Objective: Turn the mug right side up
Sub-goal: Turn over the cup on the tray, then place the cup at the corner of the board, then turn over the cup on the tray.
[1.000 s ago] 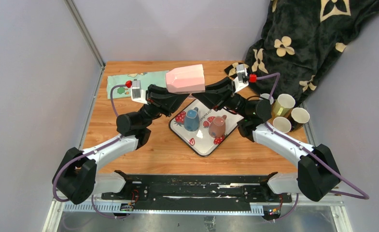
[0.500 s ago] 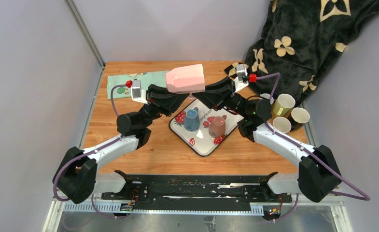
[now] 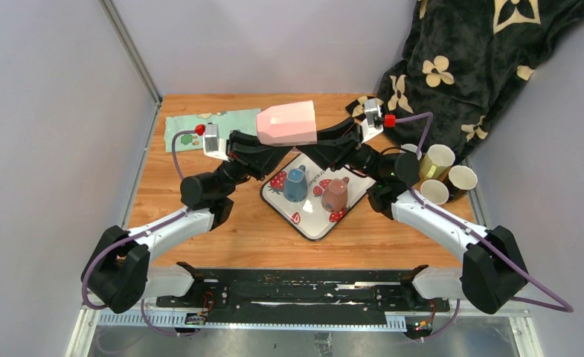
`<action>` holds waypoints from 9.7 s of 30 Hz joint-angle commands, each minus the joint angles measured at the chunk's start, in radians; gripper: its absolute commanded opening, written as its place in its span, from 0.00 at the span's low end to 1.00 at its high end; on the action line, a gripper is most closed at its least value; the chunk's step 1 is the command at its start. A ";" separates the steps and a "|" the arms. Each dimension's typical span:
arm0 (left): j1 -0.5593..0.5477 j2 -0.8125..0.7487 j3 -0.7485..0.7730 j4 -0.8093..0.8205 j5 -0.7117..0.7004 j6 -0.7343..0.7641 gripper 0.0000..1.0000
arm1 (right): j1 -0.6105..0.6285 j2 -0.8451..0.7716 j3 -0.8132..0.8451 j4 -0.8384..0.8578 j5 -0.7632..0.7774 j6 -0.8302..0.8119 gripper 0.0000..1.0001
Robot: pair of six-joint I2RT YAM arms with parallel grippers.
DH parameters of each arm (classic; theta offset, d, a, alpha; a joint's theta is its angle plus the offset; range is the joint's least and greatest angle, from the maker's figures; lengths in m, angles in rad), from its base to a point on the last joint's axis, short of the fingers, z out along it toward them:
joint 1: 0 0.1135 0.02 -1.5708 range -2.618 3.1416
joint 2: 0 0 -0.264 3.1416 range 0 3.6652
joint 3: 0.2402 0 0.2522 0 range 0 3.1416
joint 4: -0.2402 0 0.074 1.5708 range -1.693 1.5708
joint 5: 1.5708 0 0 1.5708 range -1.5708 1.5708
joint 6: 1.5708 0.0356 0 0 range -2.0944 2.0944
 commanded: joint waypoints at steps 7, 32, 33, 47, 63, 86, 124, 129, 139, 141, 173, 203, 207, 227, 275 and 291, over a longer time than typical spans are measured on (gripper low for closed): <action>-0.021 -0.019 0.028 0.069 0.044 0.019 0.00 | 0.020 -0.018 0.019 0.035 0.024 0.015 0.32; -0.021 -0.029 0.013 0.068 0.056 0.017 0.33 | 0.020 -0.105 -0.006 -0.049 0.065 -0.049 0.00; -0.021 -0.029 0.012 0.068 0.057 0.017 0.34 | 0.019 -0.111 -0.008 -0.051 0.066 -0.053 0.00; -0.021 -0.012 0.012 0.040 0.075 0.029 0.51 | 0.018 -0.224 -0.015 -0.196 0.100 -0.169 0.00; -0.021 0.020 -0.017 -0.066 0.108 0.112 0.56 | 0.018 -0.322 -0.001 -0.305 0.130 -0.269 0.00; -0.016 -0.221 0.026 -0.959 -0.178 0.639 0.63 | 0.017 -0.505 0.108 -1.125 0.807 -0.671 0.00; -0.013 -0.233 0.097 -1.423 -0.187 0.921 0.66 | -0.481 0.236 0.415 -1.289 0.704 -0.694 0.00; -0.012 -0.224 0.107 -1.438 -0.180 0.933 0.66 | -0.500 0.307 0.448 -1.321 0.673 -0.711 0.00; -0.012 -0.214 0.108 -1.447 -0.166 0.952 0.66 | -0.523 0.375 0.461 -1.344 0.714 -0.741 0.00; -0.012 -0.213 0.108 -1.447 -0.160 0.957 0.66 | -0.526 0.382 0.460 -1.350 0.724 -0.744 0.00; -0.013 -0.201 0.107 -1.445 -0.159 0.961 0.70 | -0.547 0.462 0.463 -1.440 0.723 -0.732 0.28; -0.012 -0.193 0.108 -1.421 -0.228 0.897 0.77 | -0.551 0.147 0.354 -1.495 0.674 -0.642 0.40; -0.013 -0.187 0.125 -1.424 -0.294 0.841 0.77 | -0.551 0.075 0.323 -1.508 0.611 -0.608 0.40; -0.014 0.162 0.627 -1.836 -0.455 0.592 0.75 | -0.527 -0.157 0.131 -1.555 0.412 -0.514 0.39; -0.037 0.965 1.356 -2.381 -0.378 0.709 0.52 | -0.527 -0.279 0.031 -1.587 0.439 -0.543 0.39; -0.045 0.987 1.366 -2.382 -0.381 0.705 0.33 | -0.527 -0.279 0.031 -1.585 0.443 -0.548 0.39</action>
